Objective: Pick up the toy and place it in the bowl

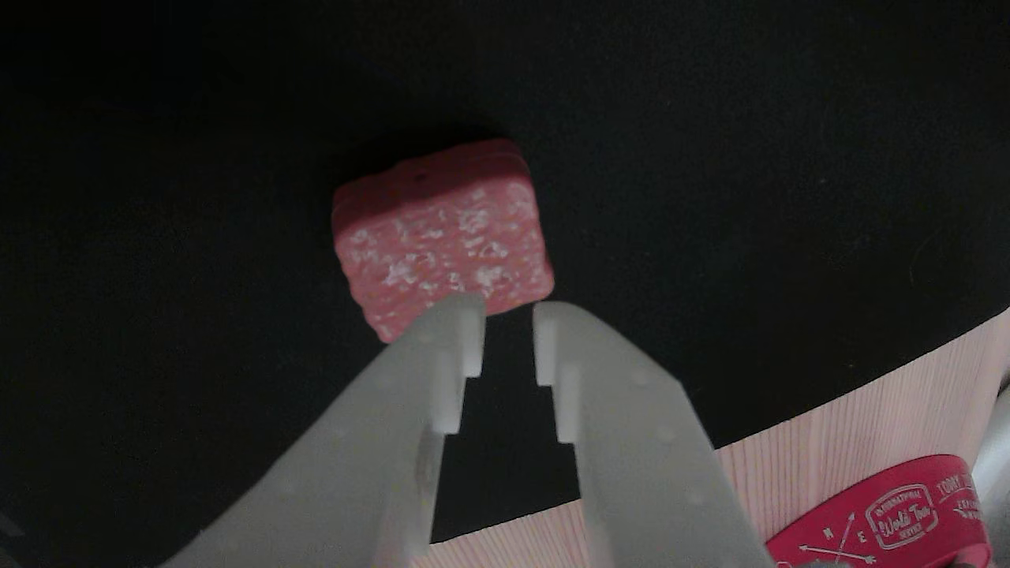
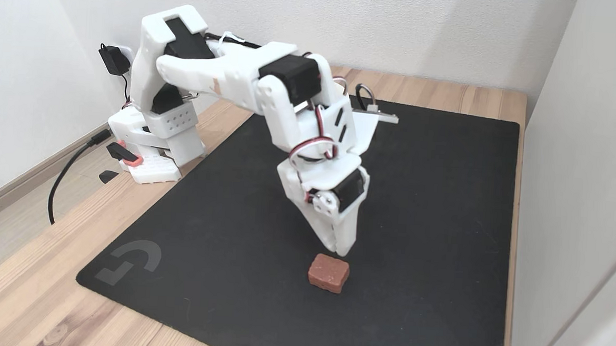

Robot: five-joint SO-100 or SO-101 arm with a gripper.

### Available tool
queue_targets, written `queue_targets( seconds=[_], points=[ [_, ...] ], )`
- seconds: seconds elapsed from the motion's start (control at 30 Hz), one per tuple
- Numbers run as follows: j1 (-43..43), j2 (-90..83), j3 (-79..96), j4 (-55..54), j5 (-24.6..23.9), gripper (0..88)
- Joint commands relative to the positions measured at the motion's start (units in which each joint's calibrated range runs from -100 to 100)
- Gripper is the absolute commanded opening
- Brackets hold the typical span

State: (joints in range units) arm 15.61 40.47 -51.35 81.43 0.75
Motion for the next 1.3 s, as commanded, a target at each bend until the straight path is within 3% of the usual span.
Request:
queue_targets(
  seconds=[0.0,0.67,0.87,1.27],
  points=[
    [0.41,-0.41,-2.42,0.28,0.40,2.4],
    [2.25,-0.41,-1.97,0.62,0.40,2.4],
    [1.50,-0.41,-1.97,1.55,6.82,2.6],
    [2.00,-0.41,-1.88,3.42,6.87,2.6]
  ],
)
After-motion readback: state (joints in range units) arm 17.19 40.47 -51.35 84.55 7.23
